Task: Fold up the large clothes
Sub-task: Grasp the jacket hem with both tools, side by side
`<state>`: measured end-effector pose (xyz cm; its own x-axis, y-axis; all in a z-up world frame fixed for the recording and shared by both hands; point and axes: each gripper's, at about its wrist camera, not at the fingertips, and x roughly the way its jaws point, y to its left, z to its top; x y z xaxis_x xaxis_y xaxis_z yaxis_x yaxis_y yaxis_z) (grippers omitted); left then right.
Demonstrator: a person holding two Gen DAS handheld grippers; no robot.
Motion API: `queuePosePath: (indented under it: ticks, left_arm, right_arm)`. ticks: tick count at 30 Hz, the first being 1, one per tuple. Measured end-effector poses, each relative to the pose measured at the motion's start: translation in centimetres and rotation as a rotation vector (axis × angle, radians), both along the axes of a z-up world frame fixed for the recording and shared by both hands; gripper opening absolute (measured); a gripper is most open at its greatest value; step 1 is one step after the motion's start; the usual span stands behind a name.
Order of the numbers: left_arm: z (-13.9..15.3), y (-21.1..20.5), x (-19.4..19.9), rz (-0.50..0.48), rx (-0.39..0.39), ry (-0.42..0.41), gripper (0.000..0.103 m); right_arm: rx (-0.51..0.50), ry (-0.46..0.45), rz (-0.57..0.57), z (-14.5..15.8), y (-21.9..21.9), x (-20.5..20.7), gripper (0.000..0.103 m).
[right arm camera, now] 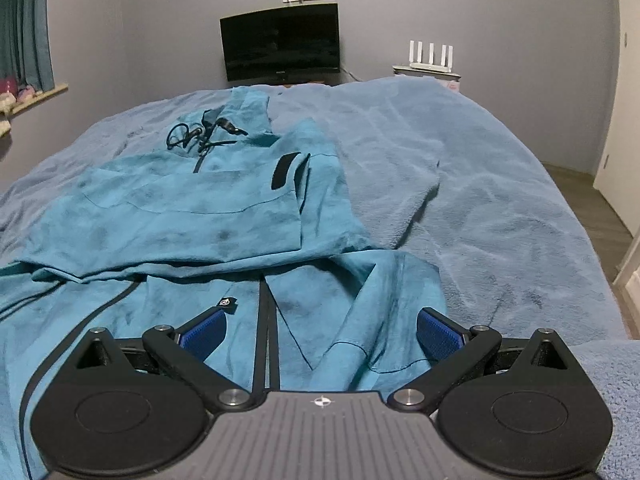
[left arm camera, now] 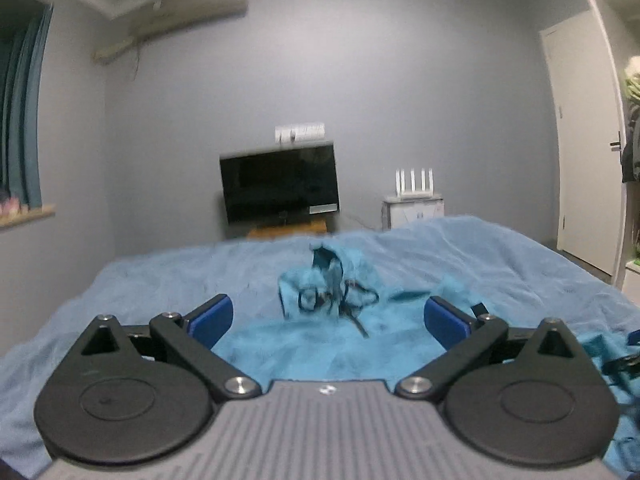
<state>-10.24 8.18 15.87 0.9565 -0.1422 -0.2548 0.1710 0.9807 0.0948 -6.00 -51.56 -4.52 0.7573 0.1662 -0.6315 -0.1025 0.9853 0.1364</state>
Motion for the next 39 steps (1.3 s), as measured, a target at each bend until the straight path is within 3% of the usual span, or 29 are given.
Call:
queuePosePath:
  ticks: [3, 7, 9, 12, 14, 19, 21, 27, 30, 31, 32, 33, 39]
  left_arm:
    - [-0.3, 0.4, -0.6, 0.009, 0.058, 0.197, 0.103]
    - [-3.5, 0.9, -2.4, 0.095, 0.189, 0.393, 0.103]
    - [-4.8, 1.6, -3.1, 0.107, 0.162, 0.473, 0.103]
    - [-6.2, 3.0, -4.7, 0.073, 0.003, 0.606, 0.103]
    - [-7.1, 3.3, -5.8, 0.055, -0.034, 0.664, 0.102]
    - [-7.0, 3.6, -8.3, 0.047, -0.027, 0.632, 0.086]
    - [-6.8, 3.2, -9.1, 0.032, -0.008, 0.609, 0.084]
    - [-8.1, 3.1, -9.1, -0.028, -0.036, 0.685, 0.078]
    - [-8.5, 2.9, -8.8, -0.054, -0.018, 0.678, 0.064]
    - [-8.6, 2.9, -8.7, -0.061, -0.007, 0.675, 0.057]
    - [-8.8, 2.9, -8.7, -0.061, 0.000, 0.671, 0.053]
    - [-8.7, 2.8, -8.8, -0.059, 0.012, 0.662, 0.048]
    - [-8.5, 2.3, -8.6, -0.060, 0.041, 0.629, 0.029]
  right_arm:
    - [0.034, 0.006, -0.003, 0.5, -0.6, -0.1, 0.102]
    - [0.060, 0.024, 0.009, 1.6, -1.6, -0.4, 0.102]
    - [0.058, 0.028, 0.002, 2.5, -2.2, -0.8, 0.102]
    - [0.049, 0.033, 0.019, 3.5, -2.8, -1.9, 0.102]
    - [0.017, 0.051, 0.042, 3.7, -3.0, -2.9, 0.102]
    - [0.019, 0.140, 0.128, 3.1, -3.7, -5.8, 0.102]
    - [0.025, 0.160, 0.157, 3.1, -3.6, -7.1, 0.099]
    - [-0.029, 0.207, 0.225, 2.8, -2.0, -9.4, 0.089]
    - [-0.039, 0.222, 0.243, 2.5, -1.5, -9.3, 0.082]
    - [-0.037, 0.219, 0.246, 2.4, -1.5, -9.3, 0.075]
    - [-0.032, 0.214, 0.245, 2.4, -1.5, -9.2, 0.060]
    - [-0.041, 0.203, 0.231, 2.5, -1.5, -9.3, 0.054]
    - [-0.033, 0.163, 0.234, 2.9, -1.9, -9.4, 0.035]
